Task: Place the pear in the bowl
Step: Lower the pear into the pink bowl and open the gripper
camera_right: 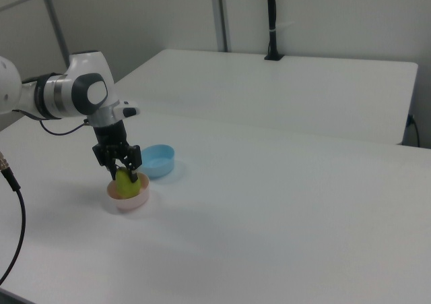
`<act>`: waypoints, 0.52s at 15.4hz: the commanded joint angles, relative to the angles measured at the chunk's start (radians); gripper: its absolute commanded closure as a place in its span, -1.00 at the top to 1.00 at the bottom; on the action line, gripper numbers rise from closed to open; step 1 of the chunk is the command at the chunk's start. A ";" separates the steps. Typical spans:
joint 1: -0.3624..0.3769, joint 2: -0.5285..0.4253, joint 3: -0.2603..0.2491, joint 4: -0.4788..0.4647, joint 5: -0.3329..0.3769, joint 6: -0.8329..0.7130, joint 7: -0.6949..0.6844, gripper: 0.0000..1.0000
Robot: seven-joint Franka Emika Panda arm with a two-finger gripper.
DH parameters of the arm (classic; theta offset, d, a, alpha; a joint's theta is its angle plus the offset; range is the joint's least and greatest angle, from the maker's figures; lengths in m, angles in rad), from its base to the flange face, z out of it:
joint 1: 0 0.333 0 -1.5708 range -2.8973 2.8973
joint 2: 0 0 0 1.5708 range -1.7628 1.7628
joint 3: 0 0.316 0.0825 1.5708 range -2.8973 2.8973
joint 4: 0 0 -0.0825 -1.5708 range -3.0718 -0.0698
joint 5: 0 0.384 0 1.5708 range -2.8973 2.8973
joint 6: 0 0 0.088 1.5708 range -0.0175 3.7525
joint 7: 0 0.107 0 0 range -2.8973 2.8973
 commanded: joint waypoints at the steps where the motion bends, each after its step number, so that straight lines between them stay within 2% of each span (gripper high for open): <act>1: 0.012 0.002 -0.012 -0.010 0.013 0.031 0.014 0.23; 4: 0.012 -0.010 -0.012 -0.008 0.013 0.016 0.014 0.93; 5: 0.012 -0.016 -0.012 -0.008 0.013 0.008 0.014 1.00; 8: 0.004 -0.047 -0.012 0.024 0.013 -0.062 0.005 1.00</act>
